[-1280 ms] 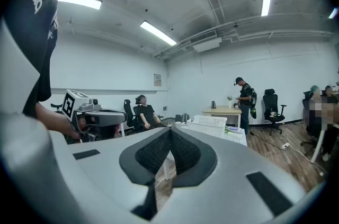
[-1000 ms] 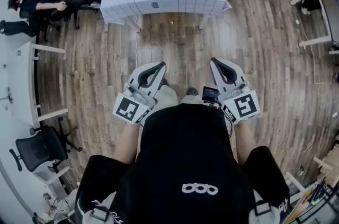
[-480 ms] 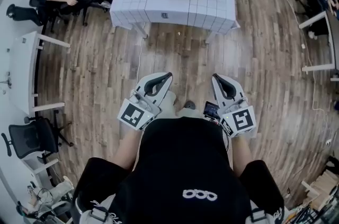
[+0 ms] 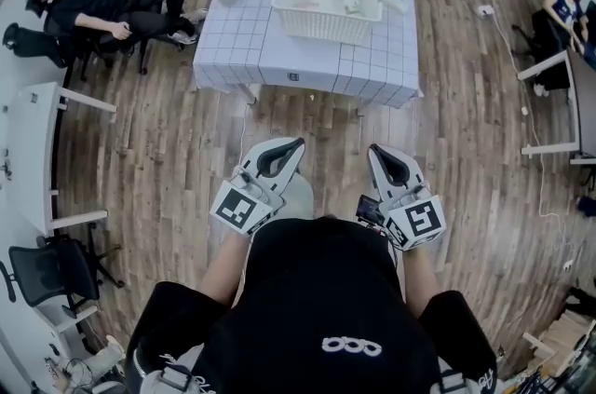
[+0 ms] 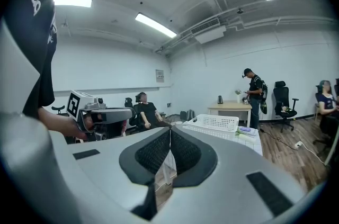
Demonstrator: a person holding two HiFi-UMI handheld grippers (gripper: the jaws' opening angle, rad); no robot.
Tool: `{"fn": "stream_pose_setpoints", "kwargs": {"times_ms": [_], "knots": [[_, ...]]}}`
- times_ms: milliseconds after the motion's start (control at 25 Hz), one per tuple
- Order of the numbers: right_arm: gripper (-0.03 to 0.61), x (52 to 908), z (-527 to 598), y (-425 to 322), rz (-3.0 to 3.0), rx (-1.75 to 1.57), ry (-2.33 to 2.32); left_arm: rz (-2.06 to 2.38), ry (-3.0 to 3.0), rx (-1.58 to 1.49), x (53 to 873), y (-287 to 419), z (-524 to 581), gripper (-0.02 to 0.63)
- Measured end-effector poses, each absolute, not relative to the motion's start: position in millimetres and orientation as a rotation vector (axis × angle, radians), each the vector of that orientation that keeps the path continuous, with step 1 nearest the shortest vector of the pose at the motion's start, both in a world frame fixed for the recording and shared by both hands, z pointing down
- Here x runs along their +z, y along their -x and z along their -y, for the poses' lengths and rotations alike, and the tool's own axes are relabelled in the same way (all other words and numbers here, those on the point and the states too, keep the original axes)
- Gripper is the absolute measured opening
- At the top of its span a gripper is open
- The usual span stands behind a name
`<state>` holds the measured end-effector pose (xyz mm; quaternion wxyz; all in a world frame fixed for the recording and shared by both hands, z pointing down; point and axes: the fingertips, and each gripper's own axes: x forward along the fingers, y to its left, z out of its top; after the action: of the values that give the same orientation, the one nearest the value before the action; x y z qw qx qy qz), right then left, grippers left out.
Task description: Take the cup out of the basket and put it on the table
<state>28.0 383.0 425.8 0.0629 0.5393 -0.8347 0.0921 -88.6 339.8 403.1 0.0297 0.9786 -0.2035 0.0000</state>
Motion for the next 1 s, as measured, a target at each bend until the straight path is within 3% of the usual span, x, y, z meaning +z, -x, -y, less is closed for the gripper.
{"fn": "stream_pose_setpoints", "kwargs": {"times_ms": [440, 1000], "knots": [[0.025, 415.9, -260.8, 0.9, 2.477, 0.309, -1.677, 0.582, -3.014, -0.027, 398.3, 128.9, -211.8, 0.008], [0.025, 431.6, -189.7, -3.5, 2.448, 0.411, -1.666, 0.571, -2.996, 0.000, 407.8, 128.2, -141.3, 0.008]]}}
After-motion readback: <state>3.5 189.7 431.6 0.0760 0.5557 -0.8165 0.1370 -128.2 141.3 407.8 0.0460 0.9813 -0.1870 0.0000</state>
